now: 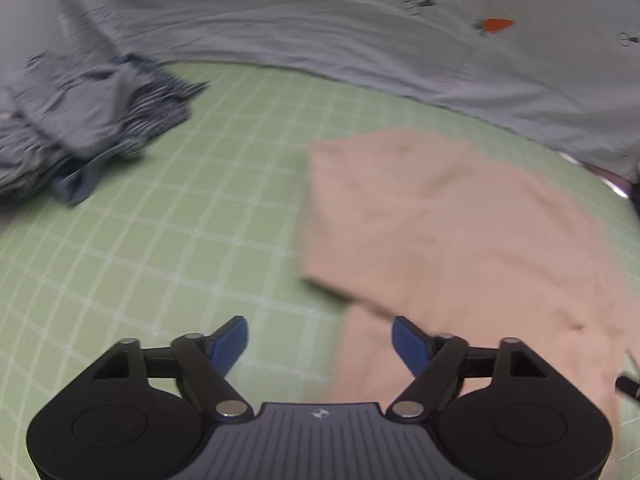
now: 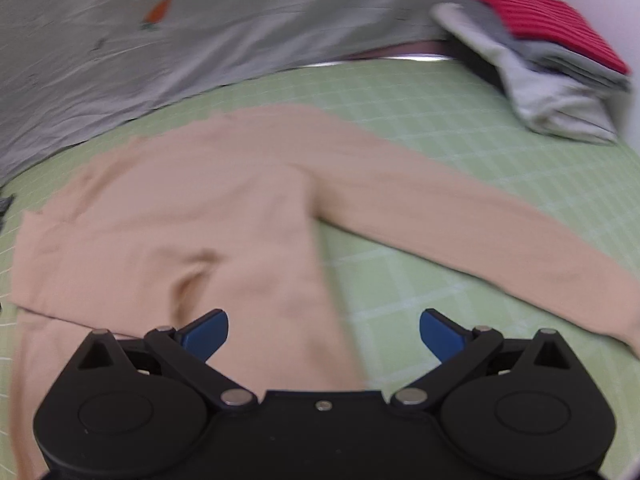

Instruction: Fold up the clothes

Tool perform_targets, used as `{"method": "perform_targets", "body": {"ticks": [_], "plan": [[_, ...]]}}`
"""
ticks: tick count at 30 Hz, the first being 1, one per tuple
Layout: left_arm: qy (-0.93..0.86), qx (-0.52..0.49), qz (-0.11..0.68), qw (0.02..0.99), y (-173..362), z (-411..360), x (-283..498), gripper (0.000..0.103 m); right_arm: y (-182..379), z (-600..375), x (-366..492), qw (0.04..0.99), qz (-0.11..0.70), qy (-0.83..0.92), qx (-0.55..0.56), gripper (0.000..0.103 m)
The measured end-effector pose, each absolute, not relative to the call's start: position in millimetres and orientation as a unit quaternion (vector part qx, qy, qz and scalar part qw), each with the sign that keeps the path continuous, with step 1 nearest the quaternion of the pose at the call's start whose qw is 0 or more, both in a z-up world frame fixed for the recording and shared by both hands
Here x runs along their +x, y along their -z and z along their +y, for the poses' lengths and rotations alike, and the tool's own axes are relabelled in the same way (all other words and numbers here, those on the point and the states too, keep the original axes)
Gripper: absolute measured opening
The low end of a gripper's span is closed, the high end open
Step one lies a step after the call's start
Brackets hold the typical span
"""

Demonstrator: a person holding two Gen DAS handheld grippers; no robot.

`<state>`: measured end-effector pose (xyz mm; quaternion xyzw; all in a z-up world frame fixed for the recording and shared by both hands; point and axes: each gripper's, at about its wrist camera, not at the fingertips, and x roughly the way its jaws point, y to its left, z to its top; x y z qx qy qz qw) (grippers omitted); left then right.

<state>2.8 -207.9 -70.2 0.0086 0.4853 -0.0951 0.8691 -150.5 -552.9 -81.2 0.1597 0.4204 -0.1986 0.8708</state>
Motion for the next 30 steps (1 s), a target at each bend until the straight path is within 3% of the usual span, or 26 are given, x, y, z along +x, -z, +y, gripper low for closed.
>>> {"method": "perform_targets", "body": {"ticks": [5, 7, 10, 15, 17, 18, 19, 30], "plan": [[0.064, -0.001, 0.507, 0.86, 82.4, -173.2, 5.1, 0.084, 83.1, -524.3, -119.5, 0.875, 0.422, 0.149, 0.182, 0.098], [0.059, -0.009, 0.512, 0.857, 87.4, -166.2, 9.0, 0.084, 86.0, -517.7, -111.7, 0.873, 0.427, 0.135, 0.193, 0.077], [0.064, -0.01, 0.516, 0.854, 89.5, -163.5, 12.5, 0.084, 91.8, -514.7, -103.8, 0.867, 0.434, 0.128, 0.209, 0.058], [0.081, 0.007, 0.508, 0.858, 90.0, -177.0, 29.8, 0.084, 103.0, -515.4, -88.2, 0.861, 0.443, 0.117, 0.22, 0.041], [0.086, 0.011, 0.505, 0.859, 91.0, -182.1, 38.8, 0.084, 103.5, -515.5, -82.0, 0.864, 0.443, 0.117, 0.206, 0.025], [0.086, 0.012, 0.503, 0.86, 91.7, -184.6, 42.5, 0.084, 102.1, -516.8, -79.8, 0.867, 0.442, 0.11, 0.202, 0.008], [0.087, 0.013, 0.502, 0.86, 92.4, -187.1, 46.3, 0.084, 100.8, -518.0, -77.7, 0.869, 0.441, 0.103, 0.198, 0.004], [0.053, 0.0, 0.498, 0.865, 89.1, -198.2, 54.3, 0.084, 59.3, -586.1, -67.4, 0.916, 0.341, 0.137, 0.163, 0.002]]}}
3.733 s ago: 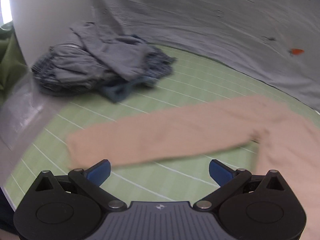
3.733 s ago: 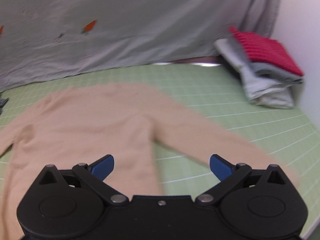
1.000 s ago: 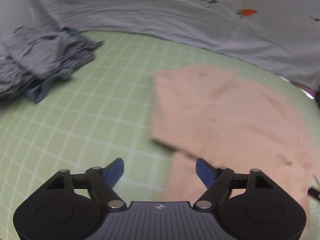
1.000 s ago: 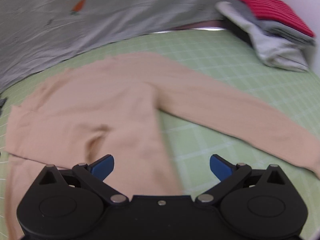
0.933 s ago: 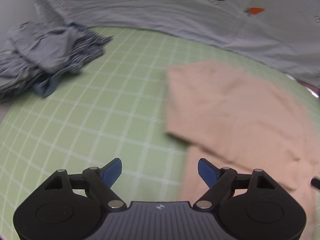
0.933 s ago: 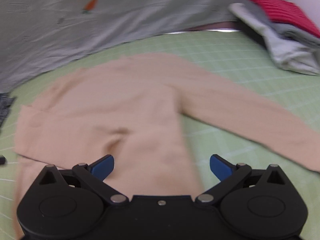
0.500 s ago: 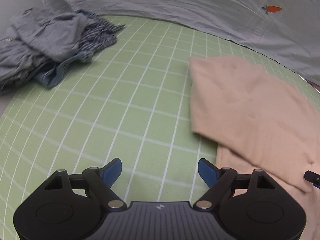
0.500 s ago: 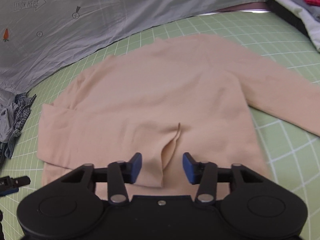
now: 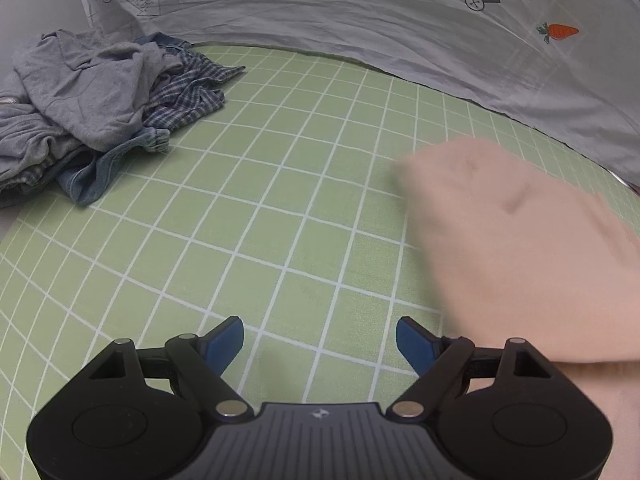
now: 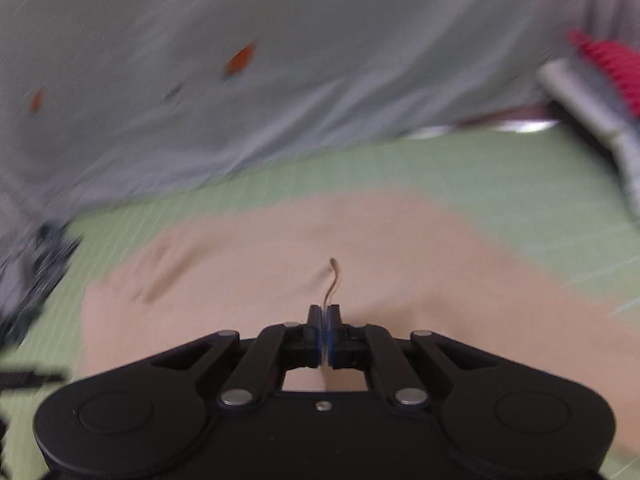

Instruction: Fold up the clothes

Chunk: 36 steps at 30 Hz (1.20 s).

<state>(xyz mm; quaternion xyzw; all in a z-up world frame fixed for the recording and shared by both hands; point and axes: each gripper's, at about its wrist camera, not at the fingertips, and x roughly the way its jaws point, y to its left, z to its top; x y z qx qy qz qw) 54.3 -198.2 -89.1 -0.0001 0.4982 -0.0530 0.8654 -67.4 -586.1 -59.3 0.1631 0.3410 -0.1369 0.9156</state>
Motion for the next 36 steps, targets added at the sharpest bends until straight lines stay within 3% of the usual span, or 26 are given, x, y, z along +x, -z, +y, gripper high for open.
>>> {"method": "perform_targets", "body": {"ticks": [8, 9, 10, 13, 14, 16, 18, 19, 36], "plan": [[0.019, 0.002, 0.485, 0.874, 73.6, -181.5, 31.0, 0.084, 46.7, -683.0, -86.2, 0.888, 0.309, 0.302, 0.158, 0.006], [0.015, 0.0, 0.483, 0.876, 70.8, -178.7, 24.9, 0.084, 45.3, -680.3, -89.8, 0.887, 0.311, 0.308, 0.15, 0.012], [0.013, -0.002, 0.481, 0.877, 68.2, -175.5, 18.1, 0.084, 44.1, -675.9, -93.6, 0.886, 0.312, 0.312, 0.141, 0.031], [0.011, -0.009, 0.476, 0.879, 62.8, -165.2, -2.6, 0.085, 45.3, -649.9, -106.5, 0.892, 0.316, 0.297, 0.126, 0.061], [0.012, -0.012, 0.475, 0.88, 62.1, -161.5, -8.3, 0.086, 46.7, -637.8, -109.2, 0.895, 0.318, 0.287, 0.128, 0.065], [0.02, -0.016, 0.473, 0.881, 62.3, -155.0, -17.2, 0.087, 49.2, -611.0, -112.2, 0.9, 0.321, 0.265, 0.132, 0.086], [0.034, -0.016, 0.473, 0.88, 63.7, -149.2, -21.7, 0.089, 49.1, -580.6, -114.3, 0.903, 0.324, 0.25, 0.129, 0.093], [0.044, -0.016, 0.471, 0.881, 64.1, -146.4, -22.3, 0.089, 48.4, -565.1, -115.2, 0.905, 0.325, 0.243, 0.128, 0.103], [0.213, 0.072, 0.455, 0.862, 60.5, -77.9, -25.4, 0.092, 53.7, -340.7, -131.3, 0.9, 0.363, 0.197, 0.14, 0.103]]}}
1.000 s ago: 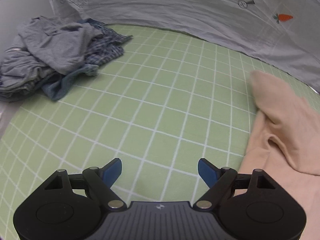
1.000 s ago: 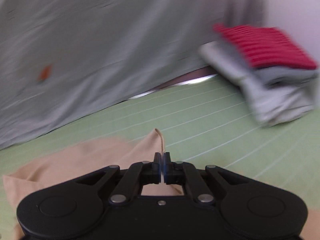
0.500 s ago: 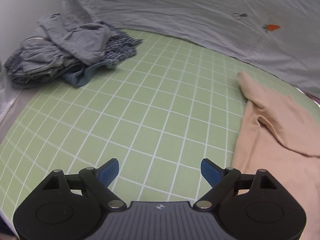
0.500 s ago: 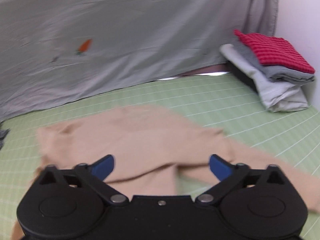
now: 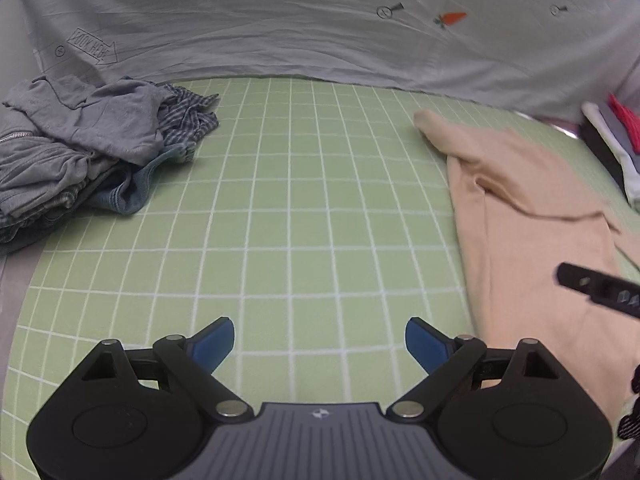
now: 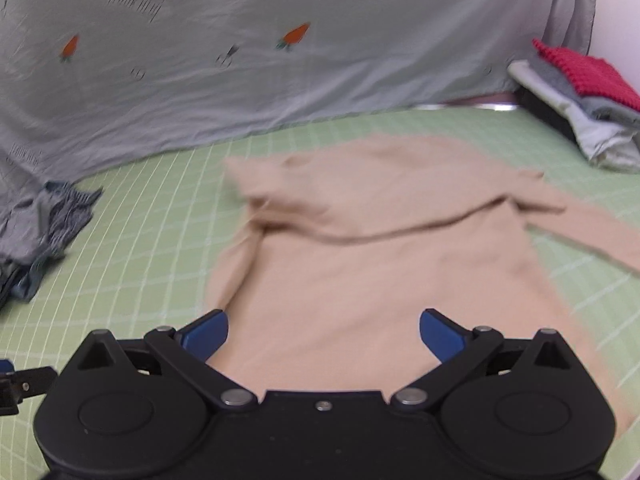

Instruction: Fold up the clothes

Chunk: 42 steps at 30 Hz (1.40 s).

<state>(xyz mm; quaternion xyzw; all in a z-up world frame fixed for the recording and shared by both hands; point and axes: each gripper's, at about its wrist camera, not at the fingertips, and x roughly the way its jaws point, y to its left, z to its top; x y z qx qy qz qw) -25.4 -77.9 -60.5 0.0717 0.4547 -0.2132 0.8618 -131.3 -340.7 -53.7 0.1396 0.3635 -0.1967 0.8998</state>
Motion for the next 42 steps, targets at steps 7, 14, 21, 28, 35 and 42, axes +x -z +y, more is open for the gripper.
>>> {"method": "perform_targets", "body": {"ticks": [7, 14, 21, 28, 35, 42], "plan": [[0.223, 0.067, 0.473, 0.85, 67.6, -39.7, -44.7, 0.093, 77.4, -281.6, -134.4, 0.888, 0.398, 0.169, 0.156, 0.074], [0.212, 0.058, 0.47, 0.855, 65.6, -20.0, -45.7, 0.093, 93.1, -256.7, -126.3, 0.879, 0.429, 0.132, 0.159, 0.025], [0.226, 0.053, 0.466, 0.854, 63.5, -41.6, -48.6, 0.093, 73.3, -284.4, -147.0, 0.89, 0.392, 0.119, 0.2, 0.003], [0.252, 0.052, 0.465, 0.847, 62.9, -93.7, -59.3, 0.093, 59.9, -349.8, -179.2, 0.883, 0.37, 0.165, 0.236, 0.003], [0.268, 0.08, 0.465, 0.84, 63.3, -141.3, -84.5, 0.093, 89.7, -390.1, -188.8, 0.857, 0.443, 0.178, 0.191, 0.016], [0.231, 0.065, 0.48, 0.844, 69.9, -171.5, -82.8, 0.093, 89.0, -395.4, -196.8, 0.868, 0.459, 0.137, 0.135, 0.034]]}}
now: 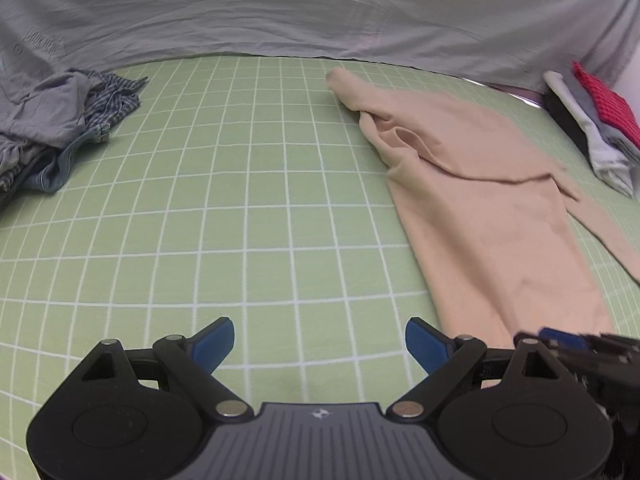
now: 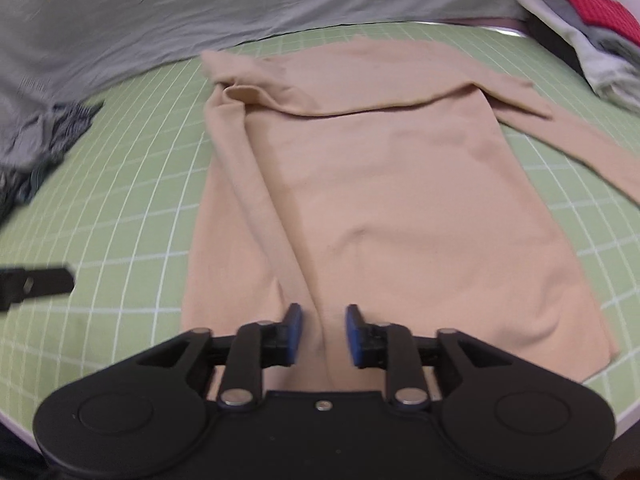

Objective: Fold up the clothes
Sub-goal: 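Grasp the sweatshirt hem with the right gripper and lift it toward the collar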

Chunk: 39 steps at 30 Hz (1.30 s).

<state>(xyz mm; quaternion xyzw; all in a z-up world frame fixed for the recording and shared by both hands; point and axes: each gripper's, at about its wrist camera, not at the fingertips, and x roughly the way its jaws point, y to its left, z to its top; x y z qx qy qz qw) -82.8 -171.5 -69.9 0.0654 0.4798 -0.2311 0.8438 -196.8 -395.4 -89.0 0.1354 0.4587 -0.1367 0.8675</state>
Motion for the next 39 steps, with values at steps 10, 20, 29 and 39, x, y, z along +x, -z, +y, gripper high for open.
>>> {"method": "perform_targets", "body": {"ticks": [10, 20, 29, 39], "plan": [[0.178, 0.077, 0.494, 0.848, 87.1, -231.4, -64.1, 0.093, 69.1, -477.5, -208.8, 0.873, 0.42, 0.165, 0.186, 0.047], [0.139, 0.099, 0.486, 0.857, 107.3, -294.6, -13.0, 0.093, 79.2, -575.6, -206.4, 0.857, 0.409, 0.224, 0.217, 0.05], [0.14, 0.129, 0.459, 0.868, 116.1, -333.1, 42.4, 0.097, 92.8, -661.1, -168.3, 0.849, 0.394, 0.264, 0.234, 0.051], [0.125, 0.086, 0.464, 0.873, 125.3, -334.1, 57.6, 0.103, 91.8, -722.1, -109.4, 0.851, 0.375, 0.276, 0.242, 0.057]]}}
